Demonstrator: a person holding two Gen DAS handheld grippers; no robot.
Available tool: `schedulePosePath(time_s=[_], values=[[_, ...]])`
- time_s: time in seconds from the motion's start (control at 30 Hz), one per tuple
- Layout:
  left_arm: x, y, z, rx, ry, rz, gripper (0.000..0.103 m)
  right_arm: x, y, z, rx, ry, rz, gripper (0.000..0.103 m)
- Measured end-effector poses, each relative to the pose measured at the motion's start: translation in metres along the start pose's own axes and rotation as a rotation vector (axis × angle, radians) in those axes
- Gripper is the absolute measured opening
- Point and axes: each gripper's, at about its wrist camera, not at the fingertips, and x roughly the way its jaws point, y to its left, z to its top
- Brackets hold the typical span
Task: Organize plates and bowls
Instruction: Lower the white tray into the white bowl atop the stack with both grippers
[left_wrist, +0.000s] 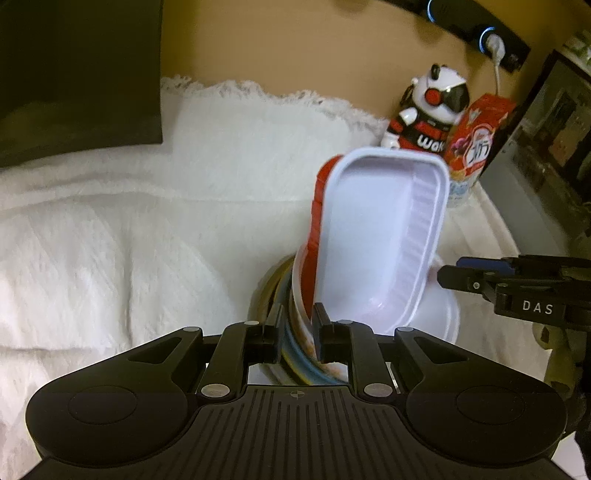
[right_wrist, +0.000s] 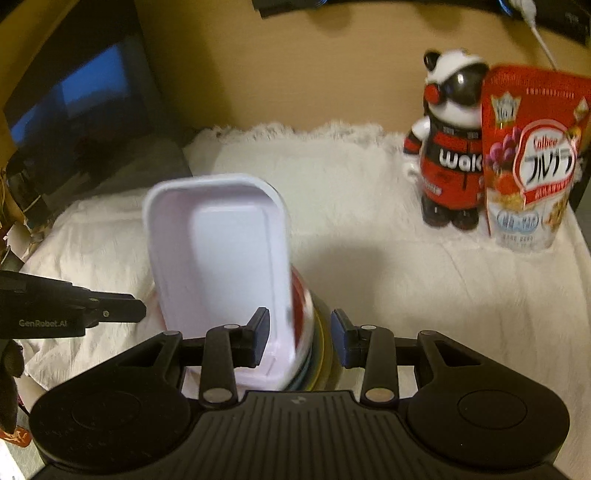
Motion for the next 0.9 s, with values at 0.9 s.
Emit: schedulePosePath(time_s=[0.9], values=[[0.007, 0.001, 0.001, 0.041, 0.008, -0.089, 0.018, 0.004, 0.015, -0.019, 0.086, 0.045, -0.15, 0.036]])
